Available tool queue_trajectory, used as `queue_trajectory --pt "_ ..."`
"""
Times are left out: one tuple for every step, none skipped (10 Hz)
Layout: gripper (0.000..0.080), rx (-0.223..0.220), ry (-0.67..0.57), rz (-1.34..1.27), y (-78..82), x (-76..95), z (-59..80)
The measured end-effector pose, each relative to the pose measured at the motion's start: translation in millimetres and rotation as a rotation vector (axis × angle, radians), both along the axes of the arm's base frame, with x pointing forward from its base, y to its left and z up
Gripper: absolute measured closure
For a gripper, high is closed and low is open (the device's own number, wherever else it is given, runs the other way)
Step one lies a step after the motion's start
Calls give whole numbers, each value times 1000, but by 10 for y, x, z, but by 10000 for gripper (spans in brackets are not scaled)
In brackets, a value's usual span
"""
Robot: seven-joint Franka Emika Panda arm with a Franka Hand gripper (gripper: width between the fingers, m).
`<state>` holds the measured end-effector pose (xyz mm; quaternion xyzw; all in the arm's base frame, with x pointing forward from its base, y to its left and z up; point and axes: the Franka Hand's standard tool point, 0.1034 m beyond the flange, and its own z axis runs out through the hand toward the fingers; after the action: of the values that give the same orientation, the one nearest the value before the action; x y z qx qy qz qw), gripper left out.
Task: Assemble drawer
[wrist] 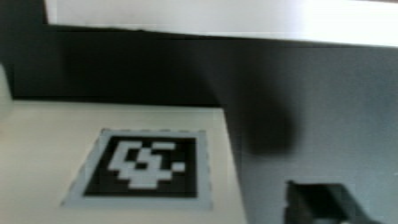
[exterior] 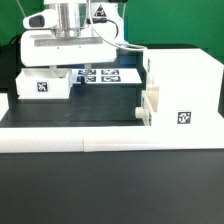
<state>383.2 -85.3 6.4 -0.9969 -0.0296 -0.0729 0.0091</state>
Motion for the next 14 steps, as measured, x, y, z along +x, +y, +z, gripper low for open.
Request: queue_trajectory --pt "596 0 0 0 0 0 0" --pt "596 0 0 0 -1 0 0" --pt "754 0 0 0 -1 -1 0" --pt "757 0 0 0 -1 -1 0" --pt "757 0 0 0 -1 -1 0" --pt "757 0 0 0 -1 -1 0" --pt "757 0 0 0 -1 -1 0" --pt "757 0 0 0 -1 -1 0" --pt "757 2 5 7 17 3 8" --pt "757 5 14 45 92 61 108" --pt "757 5 15 65 153 110 177" --pt "757 14 28 85 246 166 252" --pt "757 16 19 103 379 290 365" --pt "757 19 19 128 468 376 438"
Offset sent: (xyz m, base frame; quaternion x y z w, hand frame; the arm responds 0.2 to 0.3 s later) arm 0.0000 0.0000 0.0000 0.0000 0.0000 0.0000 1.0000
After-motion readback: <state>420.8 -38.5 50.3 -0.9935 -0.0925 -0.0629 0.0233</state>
